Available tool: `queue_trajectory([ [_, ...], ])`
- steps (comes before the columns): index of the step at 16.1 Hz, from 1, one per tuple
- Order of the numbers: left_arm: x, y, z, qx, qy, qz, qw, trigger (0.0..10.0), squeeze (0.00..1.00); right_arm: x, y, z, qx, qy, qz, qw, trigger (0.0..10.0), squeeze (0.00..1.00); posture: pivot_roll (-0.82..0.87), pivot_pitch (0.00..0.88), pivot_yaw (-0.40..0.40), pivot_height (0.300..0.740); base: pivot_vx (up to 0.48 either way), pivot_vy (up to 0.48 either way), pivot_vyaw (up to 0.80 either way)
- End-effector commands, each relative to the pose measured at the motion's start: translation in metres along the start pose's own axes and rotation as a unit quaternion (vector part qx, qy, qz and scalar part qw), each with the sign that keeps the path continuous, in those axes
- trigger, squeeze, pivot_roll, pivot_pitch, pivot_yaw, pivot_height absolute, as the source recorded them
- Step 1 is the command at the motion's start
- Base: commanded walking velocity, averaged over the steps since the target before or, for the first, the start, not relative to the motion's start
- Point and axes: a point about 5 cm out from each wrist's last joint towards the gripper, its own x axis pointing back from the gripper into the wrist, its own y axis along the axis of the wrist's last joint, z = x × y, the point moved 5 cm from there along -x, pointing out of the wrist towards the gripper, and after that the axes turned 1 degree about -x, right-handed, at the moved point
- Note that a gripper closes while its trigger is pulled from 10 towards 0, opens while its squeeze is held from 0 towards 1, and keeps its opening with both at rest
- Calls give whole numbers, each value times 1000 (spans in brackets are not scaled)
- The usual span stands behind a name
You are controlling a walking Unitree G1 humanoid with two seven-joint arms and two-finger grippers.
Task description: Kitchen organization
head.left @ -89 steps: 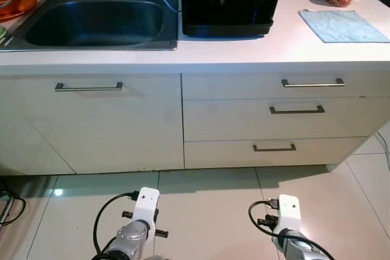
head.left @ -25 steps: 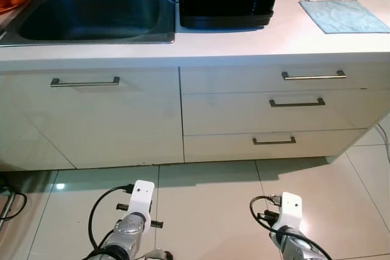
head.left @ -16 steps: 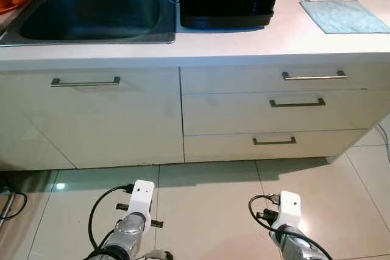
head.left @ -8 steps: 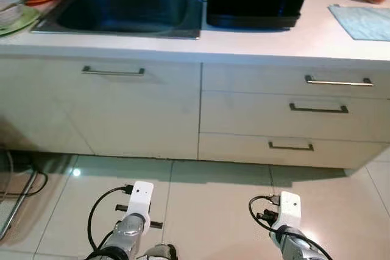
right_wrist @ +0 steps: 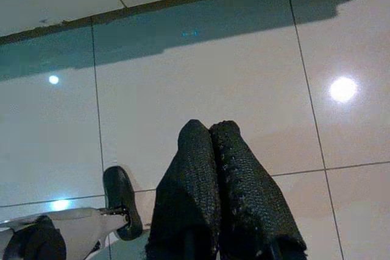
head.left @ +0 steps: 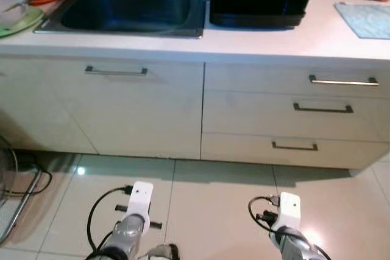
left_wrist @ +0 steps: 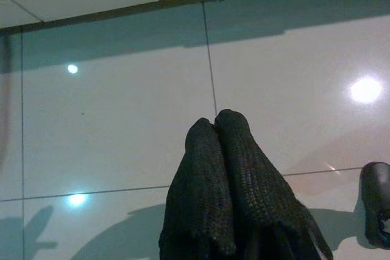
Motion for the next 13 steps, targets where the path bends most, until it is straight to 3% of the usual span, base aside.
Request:
queue_trajectory([
  [1,1,-4,0,-3,0,5,1000,10000,0,1,-2,0,-6,-1,1,1000,10000,0,16,66,38,740,0,0,0],
  [6,1,-8,0,3,2,14,1000,10000,0,1,-3,-1,-13,-1,0,1000,10000,0,16,76,35,740,0,0,0],
  [13,2,-10,0,7,5,17,1000,10000,0,1,-4,-2,-6,-1,0,1000,10000,0,21,81,27,740,0,316,0],
])
